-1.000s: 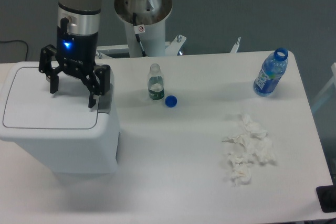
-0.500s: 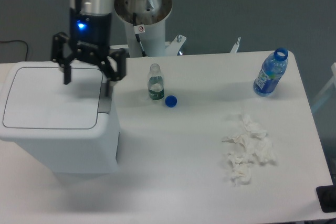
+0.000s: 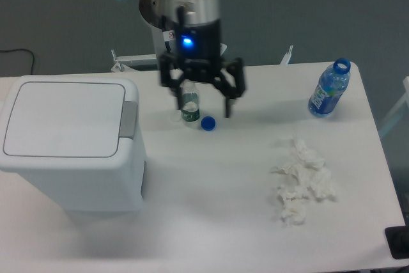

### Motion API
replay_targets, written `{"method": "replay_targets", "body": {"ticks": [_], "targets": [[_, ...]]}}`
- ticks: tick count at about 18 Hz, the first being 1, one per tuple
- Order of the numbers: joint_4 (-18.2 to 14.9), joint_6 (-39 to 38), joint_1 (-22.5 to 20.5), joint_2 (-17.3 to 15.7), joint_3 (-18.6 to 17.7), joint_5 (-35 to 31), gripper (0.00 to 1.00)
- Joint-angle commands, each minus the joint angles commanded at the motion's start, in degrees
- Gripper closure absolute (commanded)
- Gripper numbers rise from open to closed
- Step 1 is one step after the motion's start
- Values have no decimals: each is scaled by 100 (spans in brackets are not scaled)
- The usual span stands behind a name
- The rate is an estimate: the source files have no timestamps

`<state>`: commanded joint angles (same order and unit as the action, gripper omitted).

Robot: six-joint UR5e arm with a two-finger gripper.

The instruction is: Close the trash can

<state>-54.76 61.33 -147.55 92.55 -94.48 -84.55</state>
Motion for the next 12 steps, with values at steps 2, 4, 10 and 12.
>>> {"method": "replay_targets", "body": {"ticks": [2,4,10,12], "targets": [[-17,395,-326,9,26,9,0],[-17,800,-685,9,-35,0,0],[-123,1092,-986,-44,-123,26,0],[-175,1092,-1126,-79,-123,70,0]]}}
